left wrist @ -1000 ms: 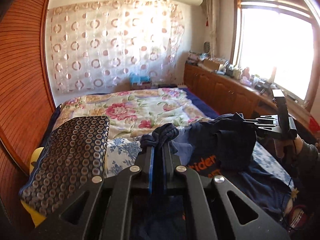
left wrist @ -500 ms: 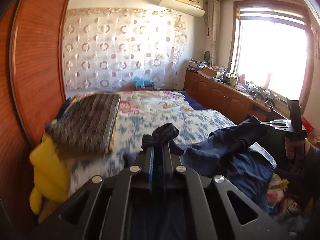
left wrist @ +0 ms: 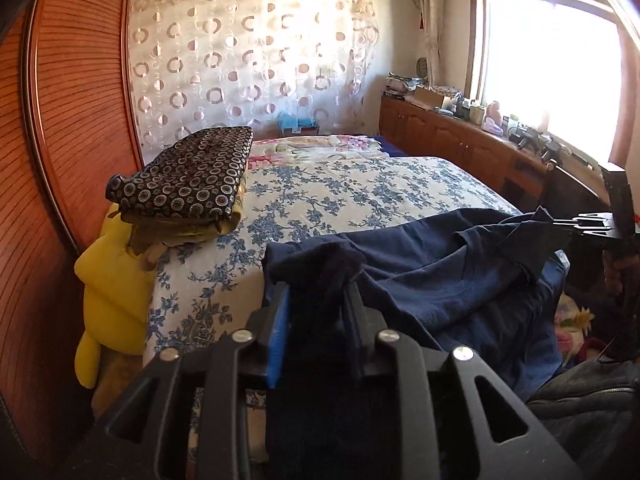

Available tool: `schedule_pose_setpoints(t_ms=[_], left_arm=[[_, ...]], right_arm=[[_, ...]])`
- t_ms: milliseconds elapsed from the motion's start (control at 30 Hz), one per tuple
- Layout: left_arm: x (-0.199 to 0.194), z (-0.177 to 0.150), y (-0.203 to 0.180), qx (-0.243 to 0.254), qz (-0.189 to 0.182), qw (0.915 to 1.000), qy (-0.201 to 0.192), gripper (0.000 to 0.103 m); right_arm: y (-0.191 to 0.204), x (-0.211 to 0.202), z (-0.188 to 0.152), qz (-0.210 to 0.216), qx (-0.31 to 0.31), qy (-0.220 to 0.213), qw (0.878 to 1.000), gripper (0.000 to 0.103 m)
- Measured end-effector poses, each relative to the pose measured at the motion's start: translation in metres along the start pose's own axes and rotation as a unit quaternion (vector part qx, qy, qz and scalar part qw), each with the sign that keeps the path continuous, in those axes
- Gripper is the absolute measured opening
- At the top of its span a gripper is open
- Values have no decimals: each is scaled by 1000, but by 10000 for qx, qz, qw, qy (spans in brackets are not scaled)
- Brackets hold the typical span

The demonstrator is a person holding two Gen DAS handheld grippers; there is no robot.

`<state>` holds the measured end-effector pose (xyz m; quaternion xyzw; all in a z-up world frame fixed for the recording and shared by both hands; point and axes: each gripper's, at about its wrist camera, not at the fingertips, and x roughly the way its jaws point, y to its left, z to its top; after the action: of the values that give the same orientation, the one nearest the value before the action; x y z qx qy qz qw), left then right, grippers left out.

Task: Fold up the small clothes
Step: 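Lift the hem with both grippers and fold it over toward the collar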

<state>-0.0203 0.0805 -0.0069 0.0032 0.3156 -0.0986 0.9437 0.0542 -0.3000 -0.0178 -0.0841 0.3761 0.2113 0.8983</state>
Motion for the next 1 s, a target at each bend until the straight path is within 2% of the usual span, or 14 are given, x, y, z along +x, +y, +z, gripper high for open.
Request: schedule_pose_setpoints(t_ms=[100,167,233,300,367,467,600,1000], left_arm=[[-3,2,-1,58,56,10000,-40,39],[-5,6,0,63,122,9999,-59,40],[-9,10,1,68,153,9998,-107,44],[-9,13,4,31,126,9998,-121,47],[-9,16,6,-3,120,9998,-131,49],[-6,18,6,-21,83,9999,-106,49],[-1,22,6,-9,74,9999,-68,50],[7,25,12,-71,136,9999,-34,50]], right_arm=[[0,-3,-1,25,-33,-46,10000,12],[0,-6,2,9,-77,-100,9999,14],[-1,-10,4,-53,-119,-147,9998,25],[-4,-17,8,-47,-151,-245,9996,31],[-6,-23,13,-97,-174,-334,9992,39],[-12,-26,21,-169,-121,-412,9989,42],[-18,-15,28,-172,-79,-346,9992,52],[-28,55,47,-231,79,24,9997,54]])
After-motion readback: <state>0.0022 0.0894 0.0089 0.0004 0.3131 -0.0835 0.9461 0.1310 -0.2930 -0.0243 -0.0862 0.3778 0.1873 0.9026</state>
